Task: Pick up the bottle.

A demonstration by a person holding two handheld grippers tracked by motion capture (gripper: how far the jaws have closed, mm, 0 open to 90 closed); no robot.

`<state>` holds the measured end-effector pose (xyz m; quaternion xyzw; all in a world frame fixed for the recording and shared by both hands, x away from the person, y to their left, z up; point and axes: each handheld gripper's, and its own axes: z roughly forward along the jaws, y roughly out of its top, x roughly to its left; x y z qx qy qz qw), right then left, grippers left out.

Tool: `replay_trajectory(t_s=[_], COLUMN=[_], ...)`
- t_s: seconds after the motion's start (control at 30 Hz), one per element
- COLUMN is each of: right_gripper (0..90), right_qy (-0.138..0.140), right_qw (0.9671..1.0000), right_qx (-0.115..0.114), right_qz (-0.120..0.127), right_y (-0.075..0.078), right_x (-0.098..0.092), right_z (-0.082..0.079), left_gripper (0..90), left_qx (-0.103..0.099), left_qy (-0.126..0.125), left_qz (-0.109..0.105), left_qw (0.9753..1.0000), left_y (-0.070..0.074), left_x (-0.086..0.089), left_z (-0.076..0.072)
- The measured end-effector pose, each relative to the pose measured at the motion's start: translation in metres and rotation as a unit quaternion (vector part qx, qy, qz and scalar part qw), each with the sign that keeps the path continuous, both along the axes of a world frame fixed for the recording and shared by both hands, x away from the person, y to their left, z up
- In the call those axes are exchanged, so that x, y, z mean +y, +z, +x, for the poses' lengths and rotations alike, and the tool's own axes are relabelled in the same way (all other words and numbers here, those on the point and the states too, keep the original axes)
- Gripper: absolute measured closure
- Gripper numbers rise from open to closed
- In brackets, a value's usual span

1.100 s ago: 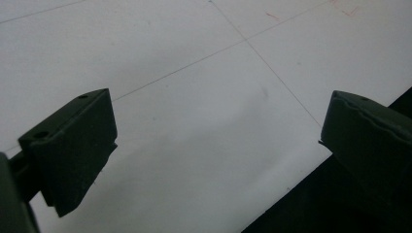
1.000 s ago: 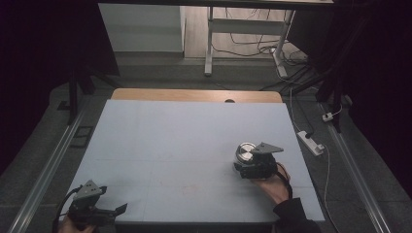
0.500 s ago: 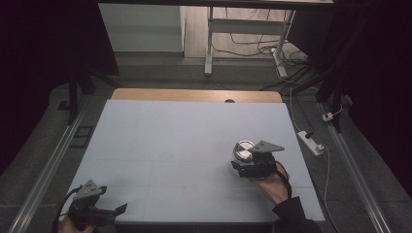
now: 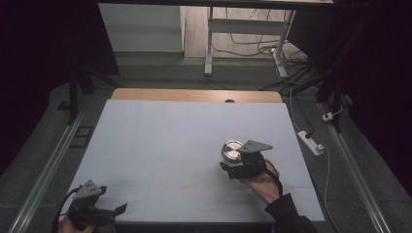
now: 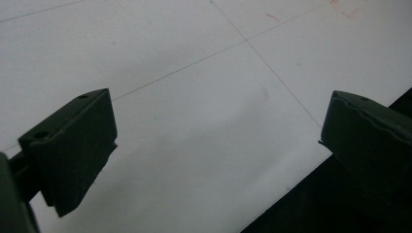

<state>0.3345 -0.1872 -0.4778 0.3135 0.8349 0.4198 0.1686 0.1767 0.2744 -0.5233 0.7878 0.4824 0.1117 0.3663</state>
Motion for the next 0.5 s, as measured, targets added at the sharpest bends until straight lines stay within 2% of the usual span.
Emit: replay_trajectory(t_s=[0.5], right_gripper=[14.7], right_qy=[0.046], right_qw=[0.9989], right_qx=[0.001], right_qz=[0.004], right_y=[0.001], right_x=[0.041], right_z=[-0.004], left_gripper=[0.7], left_qx=[0.001], left_qy=[0.0], left_qz=[0.0], left_qw=[1.0], left_y=[0.0], left_x=[0.0], left_z=[0.0])
